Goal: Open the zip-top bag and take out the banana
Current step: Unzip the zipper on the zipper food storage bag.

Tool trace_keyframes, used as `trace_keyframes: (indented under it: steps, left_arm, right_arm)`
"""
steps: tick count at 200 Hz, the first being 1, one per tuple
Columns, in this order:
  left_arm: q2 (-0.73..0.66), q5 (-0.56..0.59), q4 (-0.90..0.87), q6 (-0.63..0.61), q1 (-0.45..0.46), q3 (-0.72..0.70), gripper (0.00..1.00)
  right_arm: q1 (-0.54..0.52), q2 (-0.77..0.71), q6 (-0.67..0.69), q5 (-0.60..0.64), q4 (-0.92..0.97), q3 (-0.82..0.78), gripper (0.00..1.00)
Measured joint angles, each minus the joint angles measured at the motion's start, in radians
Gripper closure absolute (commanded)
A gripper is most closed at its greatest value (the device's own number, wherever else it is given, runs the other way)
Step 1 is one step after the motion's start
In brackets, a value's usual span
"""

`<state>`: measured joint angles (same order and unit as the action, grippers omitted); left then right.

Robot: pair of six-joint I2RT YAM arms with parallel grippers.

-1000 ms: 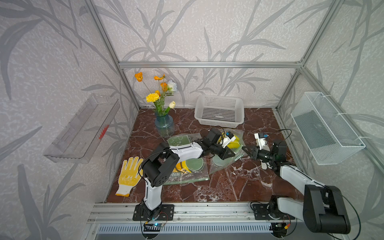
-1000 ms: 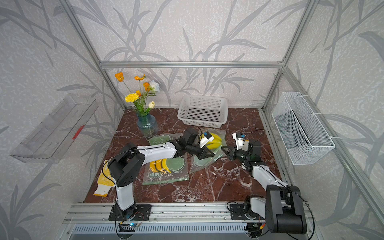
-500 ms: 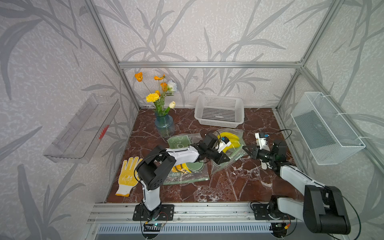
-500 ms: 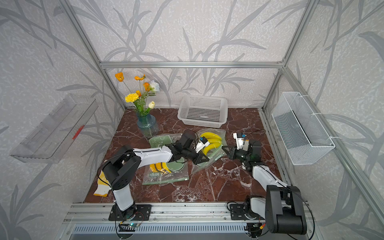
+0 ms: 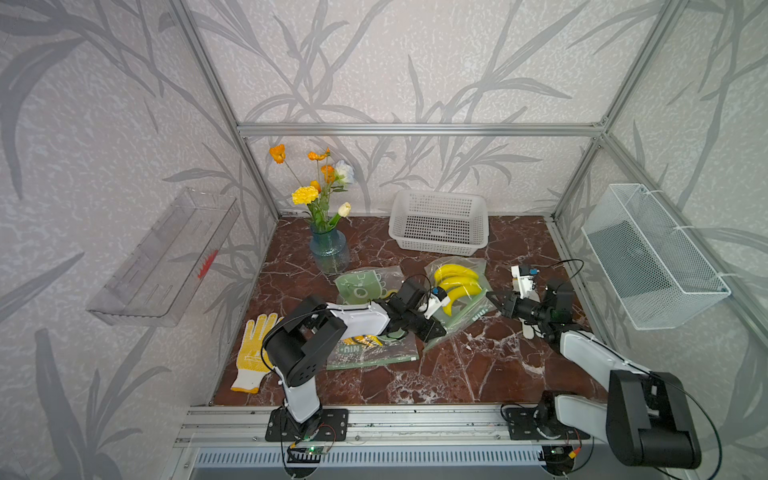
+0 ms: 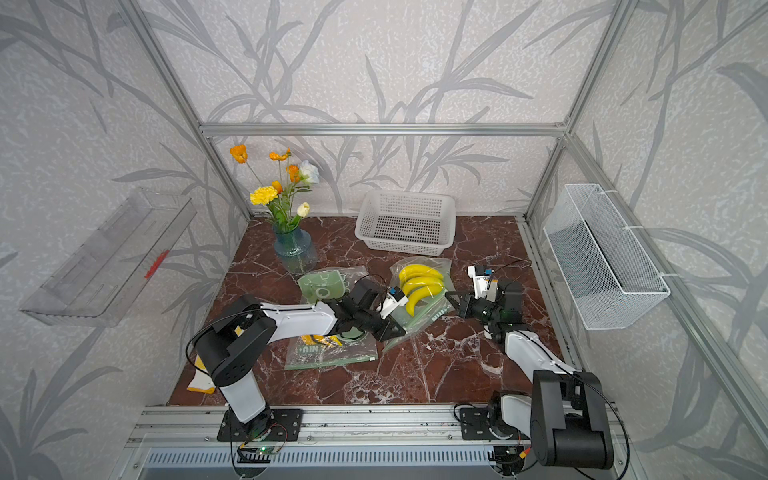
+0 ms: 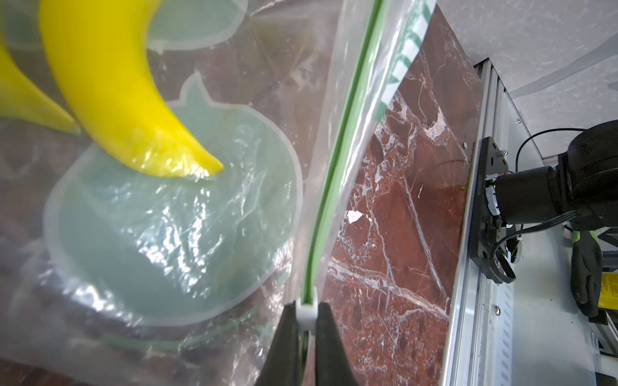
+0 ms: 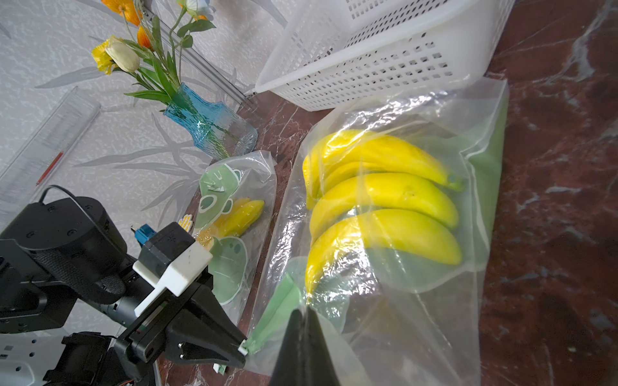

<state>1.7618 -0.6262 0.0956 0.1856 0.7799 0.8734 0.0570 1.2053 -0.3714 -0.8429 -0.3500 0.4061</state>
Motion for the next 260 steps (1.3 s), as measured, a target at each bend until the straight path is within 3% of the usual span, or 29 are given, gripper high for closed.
trace_keyframes:
  steps: [123,260]
  left_arm:
    - [-0.07,0.024,-0.014,0.022,0.0,-0.116,0.91]
    - [-0.096,0.027,-0.026,0.043,0.0,-0.138,0.91]
  right_arm:
    - [0.038,0.006,-0.014,0.005,0.028,0.012,1.0]
    - [0.043,0.015,-0.022,0.005,0.026,0.019,1.0]
